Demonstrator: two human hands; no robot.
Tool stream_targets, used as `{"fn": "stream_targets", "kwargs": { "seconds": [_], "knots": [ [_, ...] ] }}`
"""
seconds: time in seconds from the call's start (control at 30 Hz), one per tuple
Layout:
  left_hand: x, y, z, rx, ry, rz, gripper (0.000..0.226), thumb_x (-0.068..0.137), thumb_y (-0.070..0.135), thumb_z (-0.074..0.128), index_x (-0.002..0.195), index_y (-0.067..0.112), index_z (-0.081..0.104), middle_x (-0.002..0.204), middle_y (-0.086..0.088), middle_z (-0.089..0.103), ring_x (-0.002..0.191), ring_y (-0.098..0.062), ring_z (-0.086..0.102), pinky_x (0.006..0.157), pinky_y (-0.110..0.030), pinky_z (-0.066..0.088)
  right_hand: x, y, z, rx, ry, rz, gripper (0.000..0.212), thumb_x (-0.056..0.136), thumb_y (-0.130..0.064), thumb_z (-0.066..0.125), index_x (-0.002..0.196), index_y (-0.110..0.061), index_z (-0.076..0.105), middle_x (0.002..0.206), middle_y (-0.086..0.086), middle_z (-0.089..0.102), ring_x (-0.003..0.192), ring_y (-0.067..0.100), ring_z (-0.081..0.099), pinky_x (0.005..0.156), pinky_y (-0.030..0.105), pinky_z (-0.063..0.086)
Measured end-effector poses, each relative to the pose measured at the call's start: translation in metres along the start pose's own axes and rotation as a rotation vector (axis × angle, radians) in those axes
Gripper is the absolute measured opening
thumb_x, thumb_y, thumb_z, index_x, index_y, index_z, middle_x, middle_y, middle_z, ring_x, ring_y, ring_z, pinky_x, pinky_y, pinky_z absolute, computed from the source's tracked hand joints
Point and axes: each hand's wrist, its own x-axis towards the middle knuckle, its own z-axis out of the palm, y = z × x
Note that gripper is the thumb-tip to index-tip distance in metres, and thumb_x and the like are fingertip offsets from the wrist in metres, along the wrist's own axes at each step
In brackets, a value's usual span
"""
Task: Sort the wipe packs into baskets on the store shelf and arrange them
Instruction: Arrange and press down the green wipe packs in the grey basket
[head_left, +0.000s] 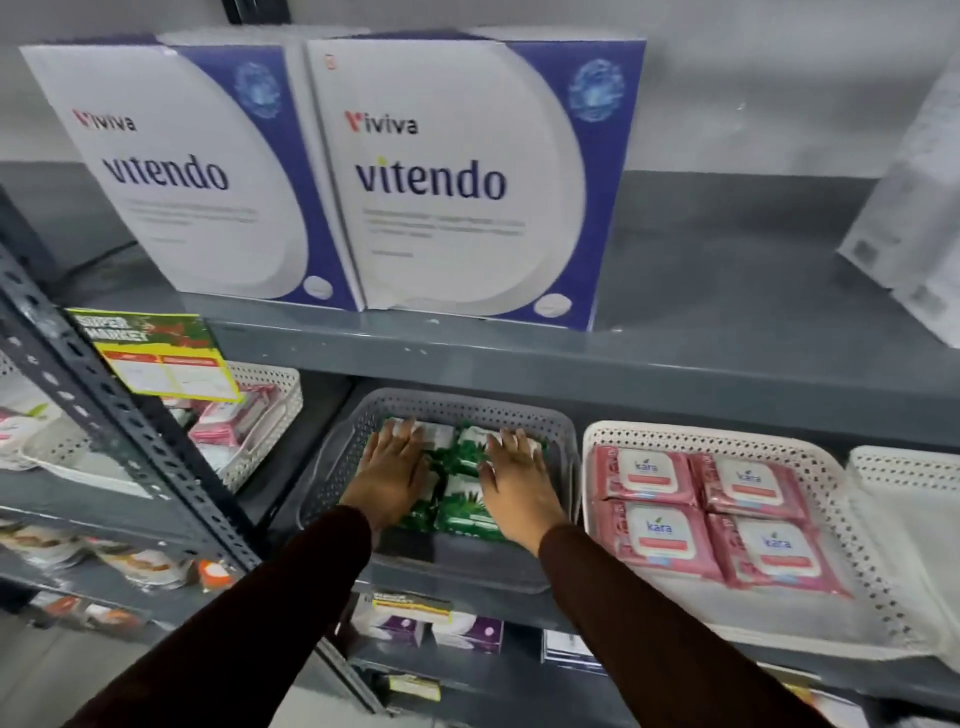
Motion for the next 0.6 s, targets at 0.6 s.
{"fn": "stream_targets", "kwargs": {
  "seconds": [0.6],
  "knots": [
    [0.035, -0.025, 0.017, 0.100, -0.130, 0.114, 0.060, 0.103, 0.040, 0.019, 0.156, 0.014, 0.007, 0.163, -0.001, 0.003, 0.149, -0.020, -0.003, 0.121, -0.038, 0.000, 0.043, -0.012, 0.043, -0.209, -0.053, 0.055, 0.060, 0.101, -0.040, 0.016, 0.155, -0.013, 0.016, 0.163, 0.010, 0.019, 0.151, 0.027, 0.013, 0.123, 0.051, 0.007]
  ]
}}
